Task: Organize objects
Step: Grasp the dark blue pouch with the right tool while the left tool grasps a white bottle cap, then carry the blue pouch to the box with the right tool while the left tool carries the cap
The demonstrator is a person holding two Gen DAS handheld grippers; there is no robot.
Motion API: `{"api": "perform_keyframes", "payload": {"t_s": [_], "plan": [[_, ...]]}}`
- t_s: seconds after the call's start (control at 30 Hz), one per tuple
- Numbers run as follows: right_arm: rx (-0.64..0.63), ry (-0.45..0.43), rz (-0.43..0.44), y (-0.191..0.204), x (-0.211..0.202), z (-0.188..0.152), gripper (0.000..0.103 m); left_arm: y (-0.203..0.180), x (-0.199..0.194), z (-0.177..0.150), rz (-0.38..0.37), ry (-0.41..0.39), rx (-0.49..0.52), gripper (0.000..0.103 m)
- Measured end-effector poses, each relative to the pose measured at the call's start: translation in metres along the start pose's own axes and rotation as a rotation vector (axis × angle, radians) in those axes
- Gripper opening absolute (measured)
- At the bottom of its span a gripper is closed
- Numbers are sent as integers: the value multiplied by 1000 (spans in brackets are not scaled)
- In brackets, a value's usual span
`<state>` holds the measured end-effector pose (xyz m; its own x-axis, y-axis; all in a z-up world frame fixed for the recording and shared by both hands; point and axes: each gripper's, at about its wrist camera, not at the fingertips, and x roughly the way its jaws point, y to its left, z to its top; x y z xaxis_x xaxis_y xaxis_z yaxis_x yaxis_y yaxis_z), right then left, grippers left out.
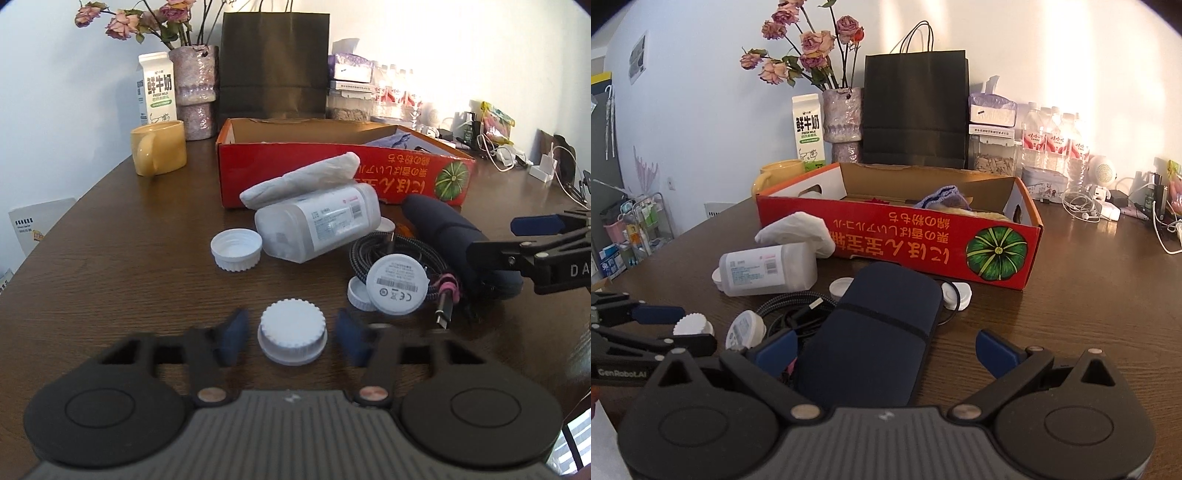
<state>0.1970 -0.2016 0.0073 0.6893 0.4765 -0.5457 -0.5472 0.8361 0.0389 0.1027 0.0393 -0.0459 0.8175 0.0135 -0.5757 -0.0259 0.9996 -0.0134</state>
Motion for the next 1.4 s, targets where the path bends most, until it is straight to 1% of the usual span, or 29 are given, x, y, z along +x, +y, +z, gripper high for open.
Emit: {"api": "perform_keyframes", "payload": {"t_s": [0.4, 0.6, 0.77, 0.93, 1.0, 1.03, 1.07, 1.1, 1.13, 1.4], "plan": [[5, 26, -5, 4, 11, 3, 103, 10, -5, 5, -15, -44, -45, 41], [52, 64, -22, 3, 25, 6, 103, 12, -7, 9, -25, -70, -57, 41], [110, 101, -60, -1, 38, 7, 103, 15, -5, 8, -33, -71, -74, 41], [164, 117, -40, -4, 45, 5, 103, 20, -3, 8, -41, -75, -90, 41], [178, 107, -33, -5, 45, 5, 100, 21, -2, 9, -44, -74, -97, 41], [192, 99, -23, -7, 45, 6, 96, 22, -1, 8, -45, -74, -100, 41], [202, 92, -18, -8, 45, 6, 89, 23, -1, 8, -47, -74, -103, 41], [206, 86, -11, -9, 45, 7, 86, 23, -1, 8, -48, -75, -107, 41], [211, 81, 1, -9, 45, 7, 78, 24, -1, 8, -49, -75, -110, 41], [227, 65, 34, -14, 40, 6, 73, 30, -2, 8, -48, -84, -130, 41]]}}
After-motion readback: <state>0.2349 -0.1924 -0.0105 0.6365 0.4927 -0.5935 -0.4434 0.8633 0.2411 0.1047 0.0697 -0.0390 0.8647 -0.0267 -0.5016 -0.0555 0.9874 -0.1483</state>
